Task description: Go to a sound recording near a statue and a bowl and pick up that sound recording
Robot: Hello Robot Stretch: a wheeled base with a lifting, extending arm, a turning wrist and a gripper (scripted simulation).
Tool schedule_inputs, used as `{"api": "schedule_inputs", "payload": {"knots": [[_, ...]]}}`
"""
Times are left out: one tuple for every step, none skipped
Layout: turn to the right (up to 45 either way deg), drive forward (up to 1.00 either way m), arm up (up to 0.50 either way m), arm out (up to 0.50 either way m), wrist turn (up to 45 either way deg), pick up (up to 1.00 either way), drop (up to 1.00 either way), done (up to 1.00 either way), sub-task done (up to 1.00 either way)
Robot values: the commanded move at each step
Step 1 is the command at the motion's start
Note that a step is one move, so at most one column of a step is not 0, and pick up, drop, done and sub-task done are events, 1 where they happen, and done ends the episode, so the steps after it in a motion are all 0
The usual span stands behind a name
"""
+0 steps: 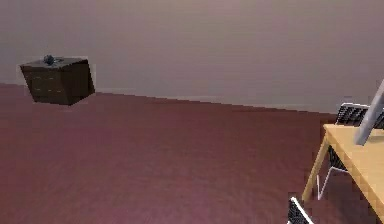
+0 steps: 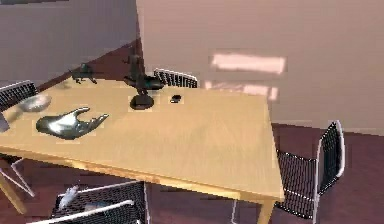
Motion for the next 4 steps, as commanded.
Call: {"api": "schedule_inputs", "payload": {"knots": [[0.0,0.5,0.0,0.0,0.0,0.0,0.0,0.0,0.0],[12.0,0.0,0.0,0.0,0.0,0.0,0.0,0.0,0.0],[0.0,0.6,0.0,0.0,0.0,0.0,0.0,0.0,0.0],[45.0,0.0,0.0,0.0,0.0,0.0,0.0,0.0,0.0]]}}
